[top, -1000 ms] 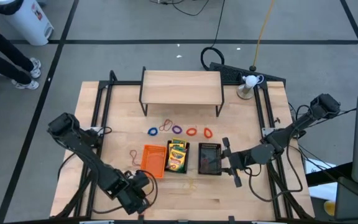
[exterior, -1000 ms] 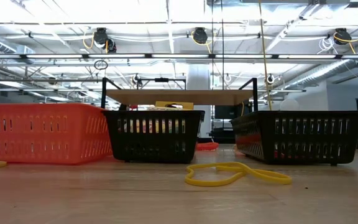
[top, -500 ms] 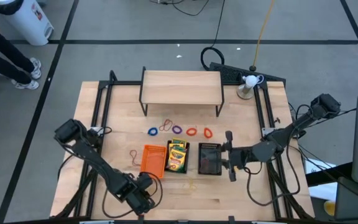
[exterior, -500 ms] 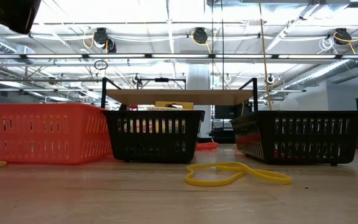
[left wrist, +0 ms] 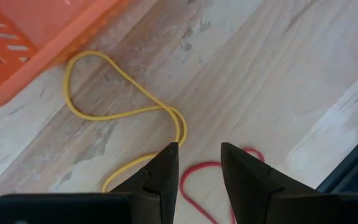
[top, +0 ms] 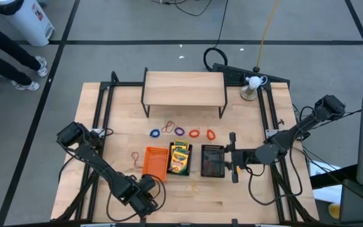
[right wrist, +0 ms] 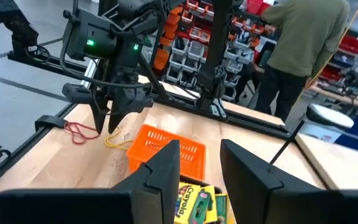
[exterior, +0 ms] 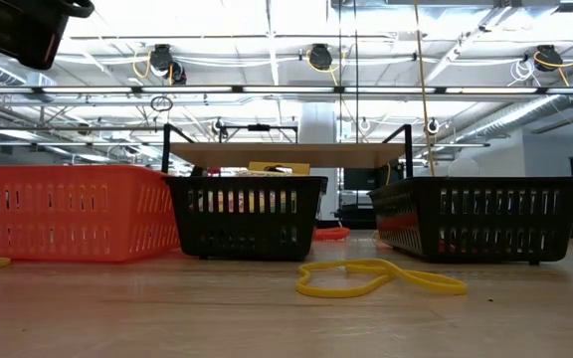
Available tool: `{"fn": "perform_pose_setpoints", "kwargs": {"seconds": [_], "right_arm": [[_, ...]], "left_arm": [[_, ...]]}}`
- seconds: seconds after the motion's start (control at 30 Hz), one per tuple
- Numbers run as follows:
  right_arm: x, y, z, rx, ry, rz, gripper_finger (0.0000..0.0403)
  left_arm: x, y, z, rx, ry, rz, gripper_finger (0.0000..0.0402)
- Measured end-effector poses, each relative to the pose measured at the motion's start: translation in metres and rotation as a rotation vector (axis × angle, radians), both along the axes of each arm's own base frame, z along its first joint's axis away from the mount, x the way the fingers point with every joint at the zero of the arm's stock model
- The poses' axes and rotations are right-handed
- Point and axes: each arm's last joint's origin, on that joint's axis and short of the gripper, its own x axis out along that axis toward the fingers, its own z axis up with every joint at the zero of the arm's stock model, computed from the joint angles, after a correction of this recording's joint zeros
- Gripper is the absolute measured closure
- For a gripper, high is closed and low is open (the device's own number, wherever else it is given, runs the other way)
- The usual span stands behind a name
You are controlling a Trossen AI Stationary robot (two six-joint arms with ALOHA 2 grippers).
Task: Pick & Place Office Desk Supplies
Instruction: Put the yellow rubber band into the right black bin
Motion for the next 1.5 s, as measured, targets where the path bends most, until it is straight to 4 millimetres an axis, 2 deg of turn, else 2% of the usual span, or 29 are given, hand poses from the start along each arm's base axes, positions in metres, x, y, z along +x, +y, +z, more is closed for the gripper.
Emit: {"fn": "perform_pose_setpoints", "kwargs": {"seconds": [0.4,0.77,0.97,1.13,1.5], "right_arm": [[-0.001,0.001,-0.001,0.052,0.005,-0.003,0.0298],[-0.001,0.0,-0.002,0.046,0.01,-0.003,0.0298],[-0.003,0.001,-0.011,0.107,0.044,-0.009,0.0298],[-0.004,0.0,-0.016,0.172,0.059,-0.021,0.0298],[-0.002,0.006,-0.017,0.235,0.047,-0.009,0.0298]], "left_arm": [[0.003,0.011,-0.001,-0.037,0.1,0.048,0.0282],[0.019,0.027,-0.001,-0.087,0.117,0.026,0.0282],[0.024,0.031,-0.001,-0.076,0.093,0.023,0.0282],[0.02,0.039,-0.002,-0.028,0.152,0.041,0.0282],[0.026,0.03,-0.033,-0.013,0.2,-0.02,0.0282]]}}
